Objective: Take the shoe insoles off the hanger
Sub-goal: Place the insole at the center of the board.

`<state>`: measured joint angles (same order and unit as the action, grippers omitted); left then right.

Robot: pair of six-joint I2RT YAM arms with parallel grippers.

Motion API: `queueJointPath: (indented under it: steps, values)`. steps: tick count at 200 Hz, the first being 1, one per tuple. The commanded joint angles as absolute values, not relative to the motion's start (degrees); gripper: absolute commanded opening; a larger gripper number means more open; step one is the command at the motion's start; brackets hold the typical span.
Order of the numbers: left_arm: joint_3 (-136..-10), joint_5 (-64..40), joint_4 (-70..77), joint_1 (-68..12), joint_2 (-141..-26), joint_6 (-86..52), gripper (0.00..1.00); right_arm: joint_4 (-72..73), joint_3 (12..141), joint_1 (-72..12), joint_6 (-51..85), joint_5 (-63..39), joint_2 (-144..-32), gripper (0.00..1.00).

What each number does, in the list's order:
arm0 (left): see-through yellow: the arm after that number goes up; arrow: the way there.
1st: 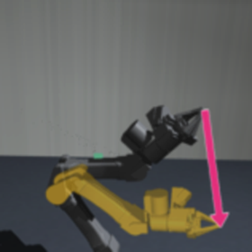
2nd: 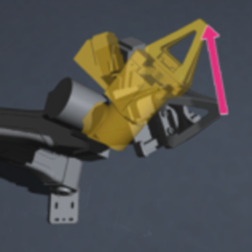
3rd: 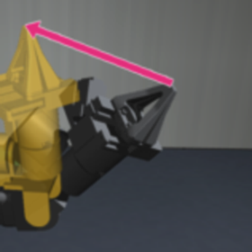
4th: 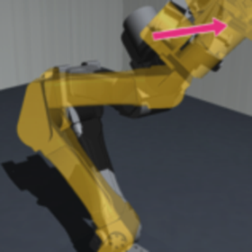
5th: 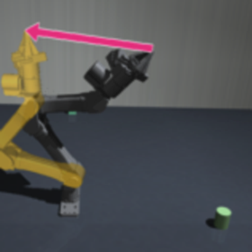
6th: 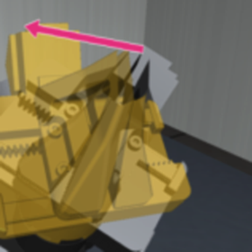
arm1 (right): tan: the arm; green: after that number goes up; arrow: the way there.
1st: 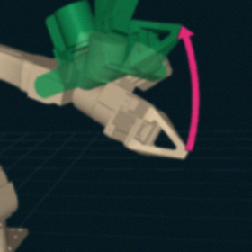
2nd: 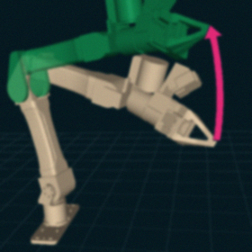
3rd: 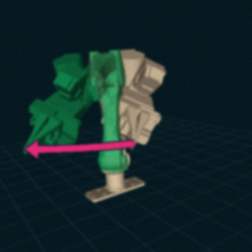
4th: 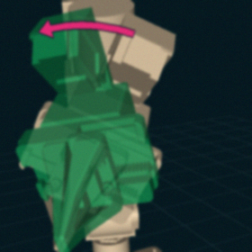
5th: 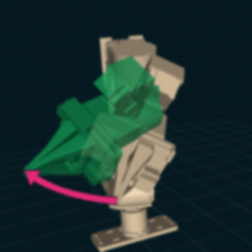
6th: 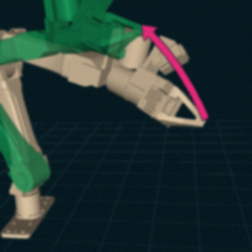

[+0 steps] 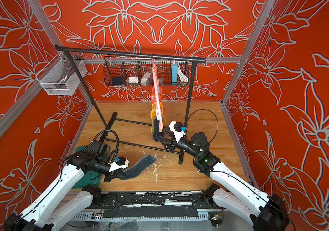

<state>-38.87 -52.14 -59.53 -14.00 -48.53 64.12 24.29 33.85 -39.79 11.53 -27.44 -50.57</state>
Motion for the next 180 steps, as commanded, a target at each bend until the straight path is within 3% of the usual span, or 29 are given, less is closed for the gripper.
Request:
queueJointPath:
  steps: [1, 91, 137, 180]
  values:
    - [-40.3, -55.6, -60.9, -14.4, -48.4, 63.7, 0.0, 20.3, 30.2, -39.9, 12.0, -26.4, -47.4, 0.63]
    - [-42.5, -60.1, -61.4, -14.4, -49.5, 61.7, 0.0, 16.5, 22.6, -39.9, 12.9, -36.1, -37.2, 0.79]
    - [-41.6, -63.2, -60.1, -14.4, -49.7, 60.0, 0.0, 30.3, 19.9, -41.1, 20.0, -40.8, -41.6, 0.81]
    - [-41.4, -66.4, -57.6, -14.4, -50.7, 56.9, 0.0, 42.0, 19.1, -46.2, 20.5, -37.8, -47.0, 0.82]
